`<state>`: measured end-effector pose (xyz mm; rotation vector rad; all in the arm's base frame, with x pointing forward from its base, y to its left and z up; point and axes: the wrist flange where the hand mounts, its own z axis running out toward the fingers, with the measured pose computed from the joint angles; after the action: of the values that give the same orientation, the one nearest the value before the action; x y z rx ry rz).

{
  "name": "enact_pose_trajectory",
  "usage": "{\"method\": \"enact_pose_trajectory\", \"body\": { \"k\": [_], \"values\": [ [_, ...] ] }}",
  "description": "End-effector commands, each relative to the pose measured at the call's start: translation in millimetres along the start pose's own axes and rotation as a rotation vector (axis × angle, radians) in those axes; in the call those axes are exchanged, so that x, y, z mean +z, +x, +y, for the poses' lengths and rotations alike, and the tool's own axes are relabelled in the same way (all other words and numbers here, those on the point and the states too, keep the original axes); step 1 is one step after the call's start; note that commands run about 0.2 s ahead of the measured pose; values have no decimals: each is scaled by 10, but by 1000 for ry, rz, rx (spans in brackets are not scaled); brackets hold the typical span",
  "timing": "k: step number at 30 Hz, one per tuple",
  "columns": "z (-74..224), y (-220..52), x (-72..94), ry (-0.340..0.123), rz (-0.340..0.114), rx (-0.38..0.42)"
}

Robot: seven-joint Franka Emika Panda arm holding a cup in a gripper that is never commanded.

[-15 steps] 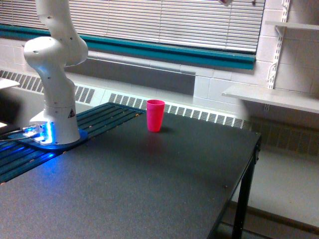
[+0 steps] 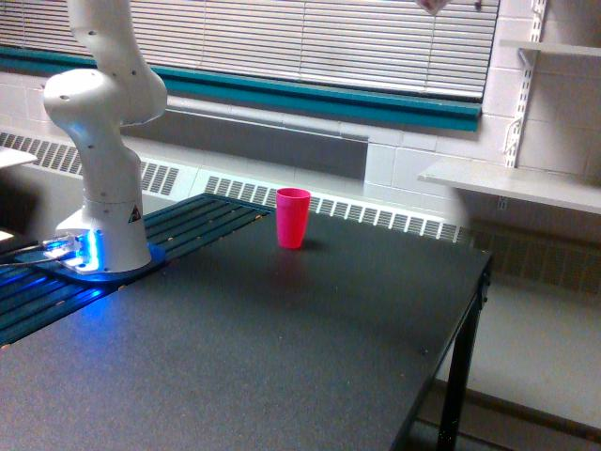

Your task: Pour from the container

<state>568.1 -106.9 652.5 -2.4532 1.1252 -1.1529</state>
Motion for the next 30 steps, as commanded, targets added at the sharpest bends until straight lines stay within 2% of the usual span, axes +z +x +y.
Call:
{"method": "enact_pose_trajectory", "body": {
  "k": [1, 17, 23, 30],
  "values": [
    [-147, -273, -74, 35, -9, -99],
    [-289, -1182, -253, 87, -55, -307],
    [-315, -1614, -350, 104, -96, -392],
    [-298, -2059, -352, 134, -158, -487]
  ]
}}
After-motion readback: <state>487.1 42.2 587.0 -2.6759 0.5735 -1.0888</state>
